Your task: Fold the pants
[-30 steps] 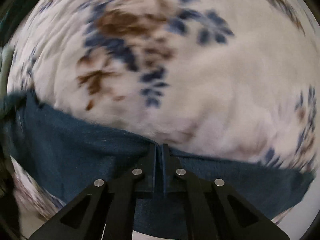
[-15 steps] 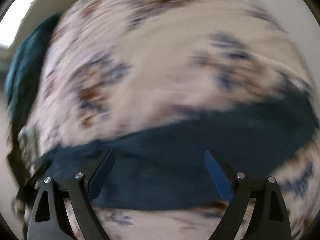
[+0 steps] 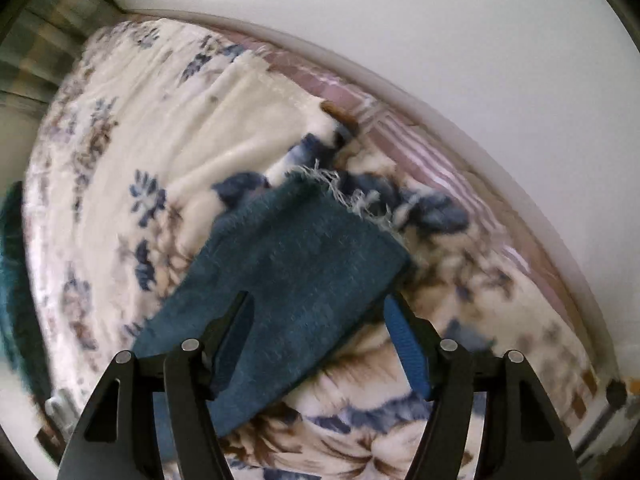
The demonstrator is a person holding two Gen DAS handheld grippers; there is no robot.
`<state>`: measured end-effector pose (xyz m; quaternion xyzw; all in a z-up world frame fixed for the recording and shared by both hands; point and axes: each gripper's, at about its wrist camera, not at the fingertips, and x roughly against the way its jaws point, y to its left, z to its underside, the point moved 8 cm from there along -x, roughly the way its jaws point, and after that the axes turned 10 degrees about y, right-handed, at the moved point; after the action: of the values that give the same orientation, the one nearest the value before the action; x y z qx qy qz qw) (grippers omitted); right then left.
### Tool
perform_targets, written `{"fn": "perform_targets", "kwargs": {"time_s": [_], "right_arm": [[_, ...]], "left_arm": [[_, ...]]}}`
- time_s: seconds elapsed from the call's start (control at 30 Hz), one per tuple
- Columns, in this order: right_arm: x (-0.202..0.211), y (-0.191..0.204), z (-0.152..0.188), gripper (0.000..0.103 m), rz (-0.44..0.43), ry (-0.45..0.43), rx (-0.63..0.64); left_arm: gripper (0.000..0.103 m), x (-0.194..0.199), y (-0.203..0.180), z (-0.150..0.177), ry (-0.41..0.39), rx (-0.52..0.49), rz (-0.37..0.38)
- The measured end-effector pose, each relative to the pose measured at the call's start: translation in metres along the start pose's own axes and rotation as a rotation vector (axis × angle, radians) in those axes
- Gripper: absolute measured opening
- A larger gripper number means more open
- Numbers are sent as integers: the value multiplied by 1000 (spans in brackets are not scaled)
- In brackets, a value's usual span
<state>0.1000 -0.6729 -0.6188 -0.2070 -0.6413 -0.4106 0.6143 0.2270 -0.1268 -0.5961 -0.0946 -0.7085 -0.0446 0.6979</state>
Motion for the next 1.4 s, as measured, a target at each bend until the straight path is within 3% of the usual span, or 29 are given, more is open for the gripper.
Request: {"fn": "perform_targets", "kwargs": {"time_s": [0.17, 0.23, 0.27, 0.33, 0.37, 0.4, 0.43, 0.5, 0.57, 0.63, 0.7, 0.77, 0.83, 0.87, 0.9, 0.93, 0.97, 1.1, 1.17, 1.2, 1.23, 1.27, 1.4], "right_arm": [[-31, 13, -14, 70, 138, 22, 165], [-34, 13, -31, 70, 184, -15, 198], [-33, 16, -40, 70, 194, -44, 218], [-37, 27, -50, 69, 113, -33, 258], [-44, 32, -51, 66, 81, -10, 273], [-50, 37, -52, 41, 63, 11, 293], [-56, 42, -54, 24, 106, 10, 313], [-50, 51, -55, 10, 206, -61, 379], [-18, 58, -55, 1, 296, -237, 416], [6, 46, -63, 1, 373, -350, 365], [-4, 22, -72, 1, 320, -265, 261], [-27, 6, -72, 1, 156, -106, 168], [-31, 5, -63, 6, 39, -34, 132], [-34, 11, -56, 12, -4, 0, 139], [-32, 16, -52, 33, -20, 7, 156], [-29, 23, -50, 62, -20, -8, 190], [-27, 27, -49, 72, 2, -24, 219], [-45, 36, -53, 75, 165, 15, 281], [-53, 35, -48, 66, 206, 45, 294], [-57, 38, -45, 52, 220, 57, 323], [-62, 40, -40, 25, 255, 72, 349], [-68, 41, -35, 8, 292, 81, 370], [-50, 50, -16, 4, 387, -55, 435]], "left_arm": [[79, -1, -25, -7, -12, -20, -53], [79, -2, -27, -9, -6, -5, -60], [79, -2, -26, -9, -5, 4, -65], [79, -3, -22, -11, -6, 30, -75], [79, -3, -21, -12, -7, 42, -80], [79, -3, -18, -12, -8, 56, -86], [79, -2, -14, -12, -12, 70, -93], [79, 1, -7, -12, -20, 93, -112], [79, 3, -1, -12, -28, 112, -121], [79, 4, 5, -12, -35, 131, -131], [79, 1, 7, -11, -21, 143, -127], [79, 1, 7, -11, -19, 153, -118], [79, 3, 4, -13, -29, 148, -118], [79, 5, 2, -14, -36, 145, -119], [79, 6, -2, -15, -40, 134, -124], [79, 6, -4, -16, -40, 127, -124], [79, 6, -5, -17, -39, 123, -122], [79, 6, -13, -20, -37, 107, -112], [79, 6, -14, -20, -41, 103, -110], [79, 4, -15, -20, -38, 101, -111], [79, 3, -15, -19, -35, 100, -109], [79, 2, -14, -18, -31, 101, -108], [79, 4, -7, -14, -39, 112, -118]]}}
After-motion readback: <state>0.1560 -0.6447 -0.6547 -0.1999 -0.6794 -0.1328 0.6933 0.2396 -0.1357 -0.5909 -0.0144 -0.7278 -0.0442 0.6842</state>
